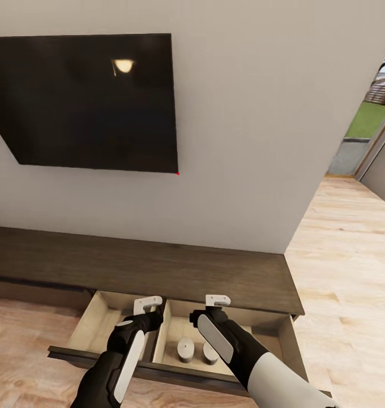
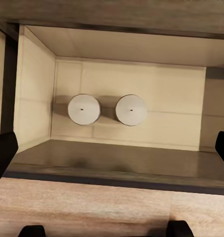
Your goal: Place each of the two pumpkins and all three candles from the living room inside a cabinet in the living room (use any cabinet), then make sure every cabinet is closed, and position the cauldron so it is next to a table in the living room.
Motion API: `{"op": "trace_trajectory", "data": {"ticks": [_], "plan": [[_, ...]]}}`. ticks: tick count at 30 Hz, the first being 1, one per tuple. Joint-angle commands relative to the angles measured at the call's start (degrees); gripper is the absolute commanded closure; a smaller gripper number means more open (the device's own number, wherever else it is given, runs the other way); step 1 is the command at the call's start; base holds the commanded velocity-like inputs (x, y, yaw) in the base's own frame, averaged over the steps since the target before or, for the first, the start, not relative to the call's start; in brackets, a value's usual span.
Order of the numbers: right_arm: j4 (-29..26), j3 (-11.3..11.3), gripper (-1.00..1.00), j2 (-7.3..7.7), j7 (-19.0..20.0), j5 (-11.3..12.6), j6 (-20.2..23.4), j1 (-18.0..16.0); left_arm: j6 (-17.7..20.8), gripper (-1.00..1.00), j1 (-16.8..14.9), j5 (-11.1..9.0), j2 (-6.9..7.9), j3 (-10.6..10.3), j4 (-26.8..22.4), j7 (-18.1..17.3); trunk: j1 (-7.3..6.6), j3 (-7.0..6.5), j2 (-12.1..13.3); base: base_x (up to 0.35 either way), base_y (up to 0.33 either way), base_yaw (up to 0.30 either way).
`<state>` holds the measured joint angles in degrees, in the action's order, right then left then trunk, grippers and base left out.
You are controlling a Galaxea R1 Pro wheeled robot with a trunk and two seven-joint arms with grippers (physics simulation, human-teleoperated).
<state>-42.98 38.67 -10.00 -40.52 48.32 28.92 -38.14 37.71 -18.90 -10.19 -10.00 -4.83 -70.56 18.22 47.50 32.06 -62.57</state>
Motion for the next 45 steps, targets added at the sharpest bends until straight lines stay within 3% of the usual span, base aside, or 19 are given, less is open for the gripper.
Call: {"op": "trace_trajectory", "data": {"ticks": [1,16,23,26,29,35,39,45], "plan": [[0.0,0.0,-1.0,0.0,0.0,0.0,0.0,0.0,0.0,-1.0,0.0,0.0,0.0,0.0,0.0,0.0,0.0,-0.01,0.0,0.0,0.0,0.01],[0.0,0.1,-1.0,0.0,0.0,-0.1,0.0,0.0,-0.3,-1.0,0.0,0.1,0.12,0.1,-0.4,0.2,0.0,-0.3,0.0,0.0,0.0,0.234],[0.0,0.3,-1.0,0.0,0.0,-0.1,0.0,0.0,0.0,-1.0,0.0,0.1,2.53,0.1,-1.3,0.1,-0.22,-0.95,0.4,0.0,0.0,0.21],[0.0,0.3,-1.0,0.0,0.0,-0.1,0.0,0.0,0.3,-1.0,0.0,0.0,4.64,0.3,-2.3,0.0,-0.88,-1.72,1.6,0.0,0.0,0.194],[0.0,0.4,-1.0,0.0,0.0,-0.1,0.0,0.0,0.4,-1.0,0.0,-0.1,6.37,1.7,-2.8,0.0,-0.88,-1.94,1.6,0.0,0.0,0.193],[0.0,0.4,-1.0,0.0,0.0,-0.1,0.0,0.0,0.5,-1.0,0.0,0.0,7.3,6.3,-2.6,0.0,-0.88,-2.4,1.6,0.0,0.0,0.192],[0.0,0.4,-1.0,0.0,0.0,-0.1,0.0,0.0,0.9,-1.0,0.0,-0.3,10.14,9.2,-1.8,-0.2,-0.88,-2.7,1.6,0.0,0.0,0.192],[0.0,0.4,-1.0,0.0,0.0,-0.1,0.0,0.0,0.8,-1.0,0.0,-0.3,11.65,12.5,4.2,-0.3,-0.88,-3.16,1.6,0.0,0.0,0.2]]}}
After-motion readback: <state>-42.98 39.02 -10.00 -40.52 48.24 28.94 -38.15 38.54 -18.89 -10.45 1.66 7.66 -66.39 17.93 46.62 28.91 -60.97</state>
